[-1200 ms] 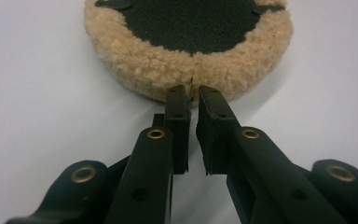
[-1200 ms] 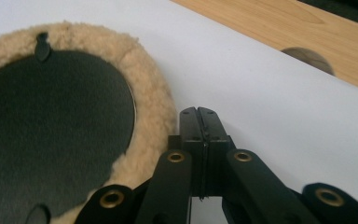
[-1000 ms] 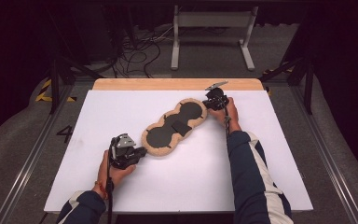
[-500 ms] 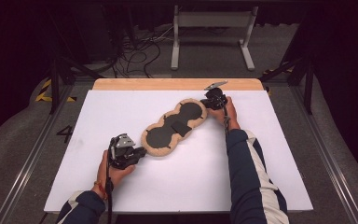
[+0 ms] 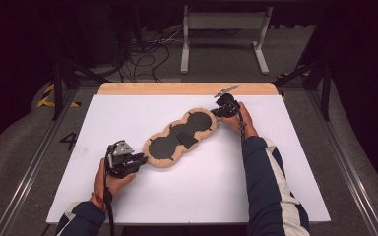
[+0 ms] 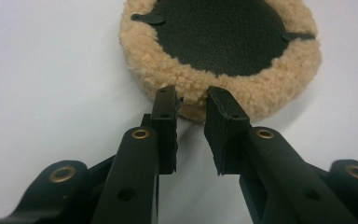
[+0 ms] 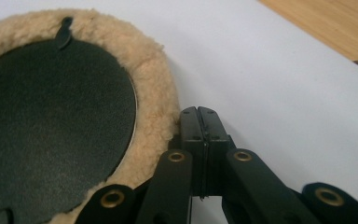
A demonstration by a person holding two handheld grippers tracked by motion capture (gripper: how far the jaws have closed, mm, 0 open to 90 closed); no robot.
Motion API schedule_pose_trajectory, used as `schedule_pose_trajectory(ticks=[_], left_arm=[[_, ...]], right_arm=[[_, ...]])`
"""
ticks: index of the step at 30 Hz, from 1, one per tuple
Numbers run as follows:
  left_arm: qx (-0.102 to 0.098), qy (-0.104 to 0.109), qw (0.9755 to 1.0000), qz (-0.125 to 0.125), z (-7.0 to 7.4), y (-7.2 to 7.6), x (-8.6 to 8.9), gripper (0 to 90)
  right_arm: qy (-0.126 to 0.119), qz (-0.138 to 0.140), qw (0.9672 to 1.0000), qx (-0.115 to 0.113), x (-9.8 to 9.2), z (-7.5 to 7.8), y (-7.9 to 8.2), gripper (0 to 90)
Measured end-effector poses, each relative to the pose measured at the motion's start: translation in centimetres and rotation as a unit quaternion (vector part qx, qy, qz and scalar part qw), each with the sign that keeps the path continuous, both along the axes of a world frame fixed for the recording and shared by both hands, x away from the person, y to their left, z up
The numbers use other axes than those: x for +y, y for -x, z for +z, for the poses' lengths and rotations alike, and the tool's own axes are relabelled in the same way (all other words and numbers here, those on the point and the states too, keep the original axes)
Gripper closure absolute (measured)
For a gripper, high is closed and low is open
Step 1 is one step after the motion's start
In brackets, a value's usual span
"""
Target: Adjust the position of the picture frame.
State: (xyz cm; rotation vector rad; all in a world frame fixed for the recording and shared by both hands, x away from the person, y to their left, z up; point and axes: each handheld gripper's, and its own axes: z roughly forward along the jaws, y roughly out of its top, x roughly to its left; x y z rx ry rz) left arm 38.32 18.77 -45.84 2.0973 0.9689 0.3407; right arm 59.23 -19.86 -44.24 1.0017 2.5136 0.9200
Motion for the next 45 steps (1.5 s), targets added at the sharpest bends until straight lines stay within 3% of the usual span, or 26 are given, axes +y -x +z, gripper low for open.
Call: schedule_pose_trajectory(ticks=[3,6,9,11,13,17,19,26,29,32,34,40,42,45], left_arm=[[0.002,0.001,1.0000,-0.003,0.0,-0.1,0.5,72.8],[0.007,-0.003,1.0000,0.000,0.1,-0.2,1.1,72.8],[-0.001,-0.009,1.0000,-0.003,0.1,-0.4,1.8,73.3],[0.008,-0.002,1.0000,0.002,0.1,-0.4,2.0,73.6],[0.001,-0.011,0.9999,-0.007,0.2,-0.5,2.1,76.3],[-0.006,-0.006,0.9999,-0.010,0.3,-0.7,2.1,82.1],[-0.010,-0.013,0.9998,-0.012,0.4,-0.8,2.1,83.3],[-0.006,0.004,0.9998,-0.020,0.1,-1.3,2.6,86.0],[-0.010,0.002,0.9998,-0.018,0.1,-1.4,2.6,87.0],[-0.014,-0.002,0.9998,-0.017,0.1,-1.7,2.5,88.1],[-0.004,0.002,0.9998,-0.018,0.3,-2.0,2.5,88.3],[-0.010,-0.003,0.9997,-0.020,0.4,-2.7,2.3,89.2],[-0.012,0.005,0.9998,-0.014,0.3,-3.0,2.1,89.3],[-0.022,-0.010,0.9995,-0.018,0.4,-3.3,1.9,89.7]], right_arm=[[0.007,0.013,0.9999,0.002,0.0,0.1,0.4,90.0],[0.021,0.030,0.9993,-0.012,0.0,0.1,1.4,90.0],[0.010,0.045,0.9989,-0.009,-0.7,-0.1,2.8,90.0],[0.013,0.049,0.9986,-0.012,-0.8,-0.1,3.5,90.0],[0.010,0.049,0.9987,-0.012,-1.0,-0.1,4.3,90.0],[0.005,0.046,0.9988,-0.018,-1.3,-0.3,5.4,90.0],[0.003,0.044,0.9988,-0.018,-1.6,-0.3,6.1,90.0],[0.004,0.056,0.9983,-0.015,-2.5,-0.2,7.8,90.0],[-0.004,0.061,0.9981,-0.009,-3.0,-0.3,8.6,90.0],[0.004,0.065,0.9978,-0.010,-3.1,-0.2,9.4,90.0],[0.005,0.061,0.9980,-0.012,-3.3,-0.3,9.9,90.0],[-0.013,0.049,0.9987,-0.007,-3.8,-0.5,10.7,90.0],[-0.022,0.035,0.9991,0.001,-3.9,-0.5,10.9,90.0],[-0.026,0.032,0.9991,0.003,-4.2,-0.5,11.4,90.0]])
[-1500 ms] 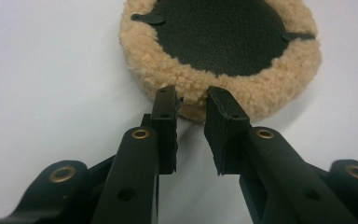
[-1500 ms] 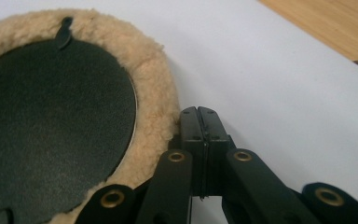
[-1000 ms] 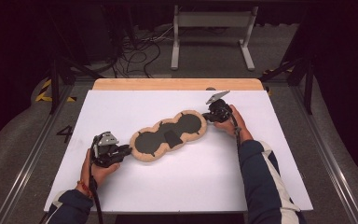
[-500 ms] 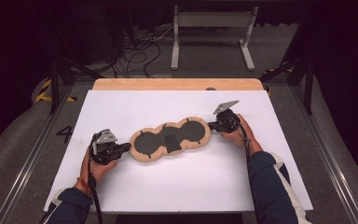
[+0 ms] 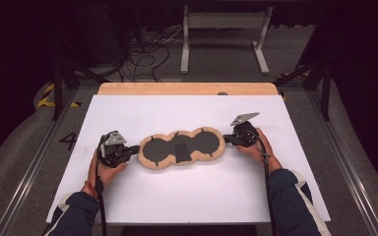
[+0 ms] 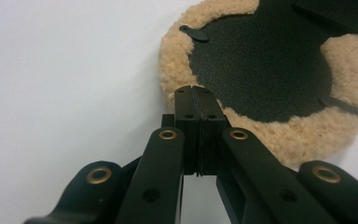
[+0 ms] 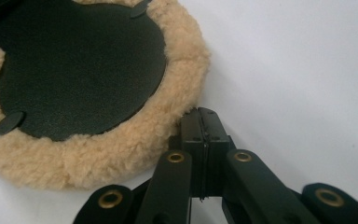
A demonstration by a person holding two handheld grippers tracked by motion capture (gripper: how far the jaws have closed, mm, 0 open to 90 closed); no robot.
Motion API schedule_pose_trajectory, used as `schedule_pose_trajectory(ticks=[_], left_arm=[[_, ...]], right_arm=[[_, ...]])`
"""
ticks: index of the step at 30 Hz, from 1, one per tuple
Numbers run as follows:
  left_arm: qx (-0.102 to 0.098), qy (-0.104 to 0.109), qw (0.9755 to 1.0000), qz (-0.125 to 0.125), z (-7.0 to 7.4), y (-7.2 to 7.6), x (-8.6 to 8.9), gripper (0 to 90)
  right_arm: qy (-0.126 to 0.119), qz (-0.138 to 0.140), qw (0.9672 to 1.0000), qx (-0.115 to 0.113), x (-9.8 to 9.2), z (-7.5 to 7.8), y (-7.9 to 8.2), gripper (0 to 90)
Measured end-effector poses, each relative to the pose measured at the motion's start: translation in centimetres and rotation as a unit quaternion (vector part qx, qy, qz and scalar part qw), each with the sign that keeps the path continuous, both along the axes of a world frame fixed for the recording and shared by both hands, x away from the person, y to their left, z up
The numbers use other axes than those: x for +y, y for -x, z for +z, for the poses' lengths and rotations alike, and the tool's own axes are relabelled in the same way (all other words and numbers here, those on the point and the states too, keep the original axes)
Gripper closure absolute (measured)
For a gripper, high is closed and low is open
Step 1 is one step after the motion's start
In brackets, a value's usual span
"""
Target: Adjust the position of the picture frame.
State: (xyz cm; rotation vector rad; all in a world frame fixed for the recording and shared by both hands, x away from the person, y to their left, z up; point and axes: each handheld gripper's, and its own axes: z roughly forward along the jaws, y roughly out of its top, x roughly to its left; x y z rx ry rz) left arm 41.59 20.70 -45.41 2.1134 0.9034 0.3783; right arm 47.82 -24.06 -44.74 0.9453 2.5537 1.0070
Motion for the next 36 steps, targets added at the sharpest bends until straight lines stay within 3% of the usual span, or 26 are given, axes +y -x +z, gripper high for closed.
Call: schedule_pose_trajectory(ticks=[2,6,12,16,20,25,36], left_arm=[[0.012,0.009,0.9999,0.001,0.0,-0.2,-0.1,89.7],[-0.023,-0.019,0.9995,-0.003,0.1,-0.2,-1.0,90.0],[-0.013,0.003,0.9999,0.004,0.0,-0.5,-1.1,90.0],[-0.012,-0.006,0.9999,0.004,0.1,-0.4,-1.6,90.0],[-0.011,0.002,0.9999,0.004,0.0,-0.3,-1.9,90.0],[-0.014,-0.008,0.9998,-0.007,0.2,-0.1,-2.8,90.0],[-0.016,-0.007,0.9994,-0.028,0.2,0.4,-4.2,89.9]], right_arm=[[-0.003,-0.002,1.0000,0.000,-0.2,0.0,0.4,90.0],[-0.006,-0.023,0.9997,0.008,-0.4,0.0,1.4,90.0],[0.003,-0.020,0.9998,0.009,-0.9,0.1,2.5,90.0],[-0.006,-0.038,0.9992,0.010,-1.2,0.0,3.5,90.0],[-0.019,-0.045,0.9988,0.009,-1.8,-0.2,4.6,90.0],[-0.009,-0.044,0.9990,0.008,-2.5,-0.1,5.7,90.0],[-0.001,-0.057,0.9984,-0.001,-3.9,-0.1,7.3,90.0]])
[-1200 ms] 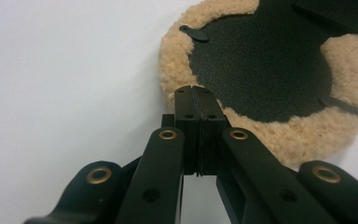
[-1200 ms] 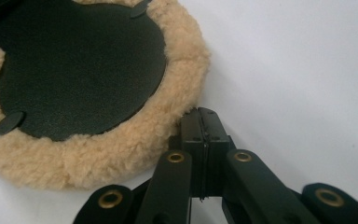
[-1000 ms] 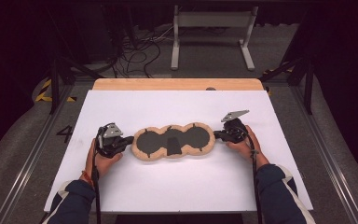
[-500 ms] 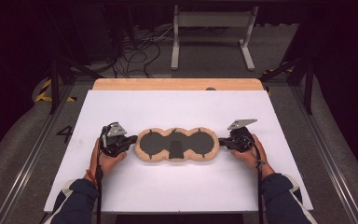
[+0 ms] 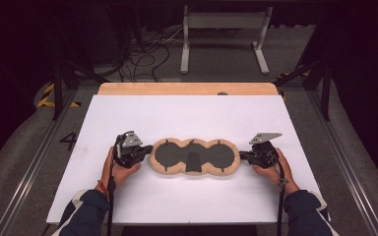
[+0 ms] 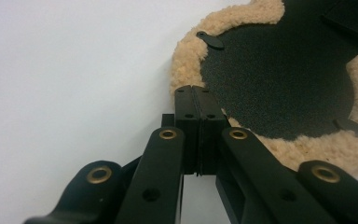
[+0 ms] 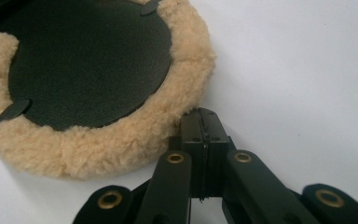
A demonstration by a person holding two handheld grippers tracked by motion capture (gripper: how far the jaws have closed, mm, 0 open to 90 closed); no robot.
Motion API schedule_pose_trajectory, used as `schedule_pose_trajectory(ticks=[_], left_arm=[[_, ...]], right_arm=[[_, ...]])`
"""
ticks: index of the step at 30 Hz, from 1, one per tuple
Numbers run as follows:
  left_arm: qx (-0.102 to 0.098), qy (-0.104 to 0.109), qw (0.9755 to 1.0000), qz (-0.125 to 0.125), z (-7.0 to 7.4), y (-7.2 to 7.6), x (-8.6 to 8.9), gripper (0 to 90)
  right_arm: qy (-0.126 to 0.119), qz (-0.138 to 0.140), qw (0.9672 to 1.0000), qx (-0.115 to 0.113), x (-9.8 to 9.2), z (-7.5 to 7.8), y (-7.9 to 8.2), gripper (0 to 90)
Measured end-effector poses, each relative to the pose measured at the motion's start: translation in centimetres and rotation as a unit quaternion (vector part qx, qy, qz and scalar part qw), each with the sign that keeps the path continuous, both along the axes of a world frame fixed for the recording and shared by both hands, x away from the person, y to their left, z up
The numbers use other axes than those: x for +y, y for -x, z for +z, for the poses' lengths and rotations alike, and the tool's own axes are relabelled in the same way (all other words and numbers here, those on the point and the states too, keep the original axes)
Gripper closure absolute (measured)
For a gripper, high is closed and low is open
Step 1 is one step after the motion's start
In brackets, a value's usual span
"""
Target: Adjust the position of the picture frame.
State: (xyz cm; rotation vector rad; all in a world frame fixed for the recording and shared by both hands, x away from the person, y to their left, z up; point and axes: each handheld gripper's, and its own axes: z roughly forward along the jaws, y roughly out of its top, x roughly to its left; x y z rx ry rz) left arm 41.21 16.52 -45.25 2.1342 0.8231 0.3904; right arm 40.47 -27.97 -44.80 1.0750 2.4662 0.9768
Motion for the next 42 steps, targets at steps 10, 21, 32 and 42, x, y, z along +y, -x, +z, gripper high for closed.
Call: schedule_pose_trajectory(ticks=[10,21,32,42], left_arm=[[0.010,0.016,0.9998,0.001,-0.1,0.0,0.0,89.9],[0.003,0.020,0.9998,-0.003,-0.3,0.0,0.4,84.8],[-0.012,0.017,0.9998,-0.001,0.0,0.1,0.7,73.0],[-0.043,0.016,0.9989,-0.013,1.3,1.7,1.5,39.3]], right_arm=[[-0.010,-0.009,0.9998,-0.012,-0.4,-0.3,0.5,90.0],[-0.016,-0.038,0.9985,-0.034,-0.9,-0.6,0.8,67.3],[-0.014,-0.049,0.9978,-0.041,-1.4,-0.4,1.8,54.6],[-0.034,-0.042,0.9975,-0.047,-1.5,0.4,2.8,37.2]])
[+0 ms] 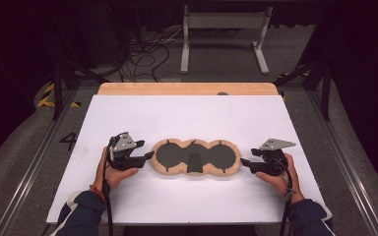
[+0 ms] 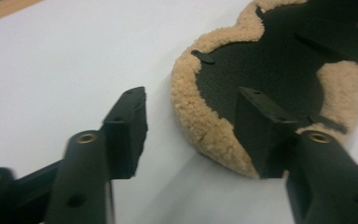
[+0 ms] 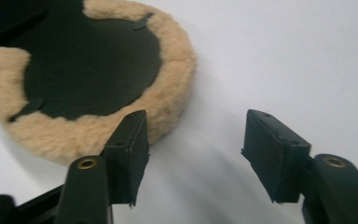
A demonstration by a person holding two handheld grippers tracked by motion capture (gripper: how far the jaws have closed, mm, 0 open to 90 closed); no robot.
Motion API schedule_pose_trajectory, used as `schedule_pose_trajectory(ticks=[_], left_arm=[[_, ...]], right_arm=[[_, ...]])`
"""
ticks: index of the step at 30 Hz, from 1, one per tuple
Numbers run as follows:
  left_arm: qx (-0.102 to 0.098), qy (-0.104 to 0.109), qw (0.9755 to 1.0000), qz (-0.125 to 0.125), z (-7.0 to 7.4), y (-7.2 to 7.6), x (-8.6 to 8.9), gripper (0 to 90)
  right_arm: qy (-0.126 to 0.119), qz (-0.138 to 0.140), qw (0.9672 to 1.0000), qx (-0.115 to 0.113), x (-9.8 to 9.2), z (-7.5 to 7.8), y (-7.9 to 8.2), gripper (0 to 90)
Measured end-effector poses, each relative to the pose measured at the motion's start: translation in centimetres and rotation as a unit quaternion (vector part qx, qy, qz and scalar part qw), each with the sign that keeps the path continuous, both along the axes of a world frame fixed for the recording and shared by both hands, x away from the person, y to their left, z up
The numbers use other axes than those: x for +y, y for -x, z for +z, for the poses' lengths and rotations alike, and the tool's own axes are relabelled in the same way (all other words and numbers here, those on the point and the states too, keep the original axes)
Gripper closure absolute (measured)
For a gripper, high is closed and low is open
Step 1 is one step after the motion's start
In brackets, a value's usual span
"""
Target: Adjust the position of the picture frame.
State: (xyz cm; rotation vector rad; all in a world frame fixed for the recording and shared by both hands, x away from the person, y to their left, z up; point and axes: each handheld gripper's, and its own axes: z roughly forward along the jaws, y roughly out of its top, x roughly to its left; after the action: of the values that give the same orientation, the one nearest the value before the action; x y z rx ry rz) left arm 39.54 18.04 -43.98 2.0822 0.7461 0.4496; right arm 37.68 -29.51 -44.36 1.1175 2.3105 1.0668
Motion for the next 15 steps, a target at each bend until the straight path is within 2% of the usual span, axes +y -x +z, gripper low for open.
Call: schedule_pose_trajectory(ticks=[1,2,3,5,7,11,15], left_arm=[[0.000,0.000,1.0000,0.000,0.0,0.0,0.0,34.9],[0.001,0.002,1.0000,-0.001,0.1,0.1,0.2,34.9],[0.005,0.000,1.0000,-0.002,0.2,0.4,0.4,29.1],[0.008,-0.002,1.0000,-0.001,0.2,0.5,0.6,22.5],[0.020,-0.004,0.9998,-0.007,0.2,0.9,1.0,20.2],[0.019,-0.025,0.9995,-0.009,-0.3,2.2,1.9,15.7],[0.028,-0.030,0.9991,-0.010,-0.8,3.2,2.6,14.0]], right_arm=[[0.000,0.000,1.0000,0.000,0.0,0.0,0.0,37.2],[-0.005,0.000,1.0000,0.000,0.0,0.1,0.2,34.8],[-0.009,0.000,1.0000,0.002,0.2,0.1,0.4,31.0],[-0.008,0.001,1.0000,0.002,0.3,0.2,0.5,29.5],[-0.012,0.007,0.9999,0.001,0.5,0.3,0.7,27.0],[-0.019,0.015,0.9997,-0.002,1.0,0.5,1.2,23.7],[-0.028,0.015,0.9995,-0.003,1.2,0.6,1.6,26.9]])
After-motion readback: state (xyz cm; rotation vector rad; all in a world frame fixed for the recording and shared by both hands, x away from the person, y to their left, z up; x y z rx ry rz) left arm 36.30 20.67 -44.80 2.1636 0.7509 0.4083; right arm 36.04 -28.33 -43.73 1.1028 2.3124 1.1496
